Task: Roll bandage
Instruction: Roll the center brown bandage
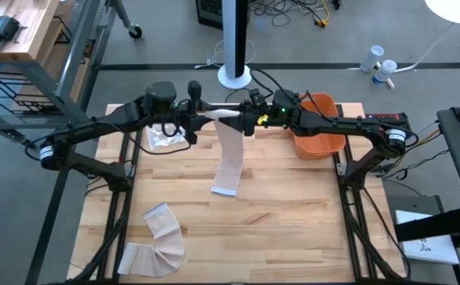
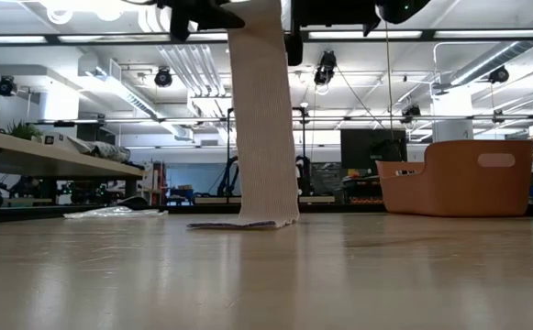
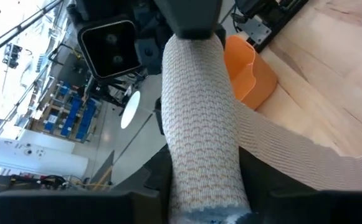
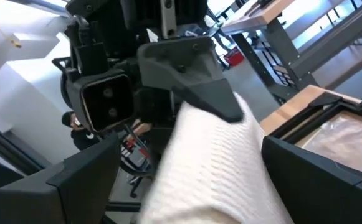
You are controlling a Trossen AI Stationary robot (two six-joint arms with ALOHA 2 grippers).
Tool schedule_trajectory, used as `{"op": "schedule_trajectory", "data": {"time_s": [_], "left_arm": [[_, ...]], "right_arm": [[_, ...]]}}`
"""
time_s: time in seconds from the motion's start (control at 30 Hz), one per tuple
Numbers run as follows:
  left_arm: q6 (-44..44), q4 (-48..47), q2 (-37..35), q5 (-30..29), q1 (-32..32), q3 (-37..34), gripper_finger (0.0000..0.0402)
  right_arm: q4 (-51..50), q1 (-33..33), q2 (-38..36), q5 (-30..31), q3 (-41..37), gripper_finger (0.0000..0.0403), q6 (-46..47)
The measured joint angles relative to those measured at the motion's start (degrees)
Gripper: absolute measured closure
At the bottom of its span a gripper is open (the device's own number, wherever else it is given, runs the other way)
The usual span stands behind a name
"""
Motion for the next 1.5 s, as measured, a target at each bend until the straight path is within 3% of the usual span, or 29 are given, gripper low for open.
{"op": "schedule_trajectory", "data": {"time_s": [0.23, 0.97, 1.3, 1.5], "left_arm": [[-1.13, 3.55, 2.06, -5.62, 0.67, -0.04, 0.0294], [2.87, 3.11, 3.15, -7.50, 1.15, -1.09, 0.0304], [3.58, 3.09, 3.07, -7.19, 1.18, -2.15, 0.0302], [7.21, 13.04, 1.31, -7.20, 1.15, -8.78, 0.0304]], "right_arm": [[-0.60, -0.15, -0.05, 1.03, 0.00, 0.0023, 5.01], [-4.20, -0.52, -0.20, 2.82, 0.02, 0.0025, 18.96], [-6.46, -0.52, -0.60, 2.42, 0.00, 0.0095, 19.50], [-6.74, -0.52, -0.60, 2.49, -0.04, 0.0139, 20.14]]}}
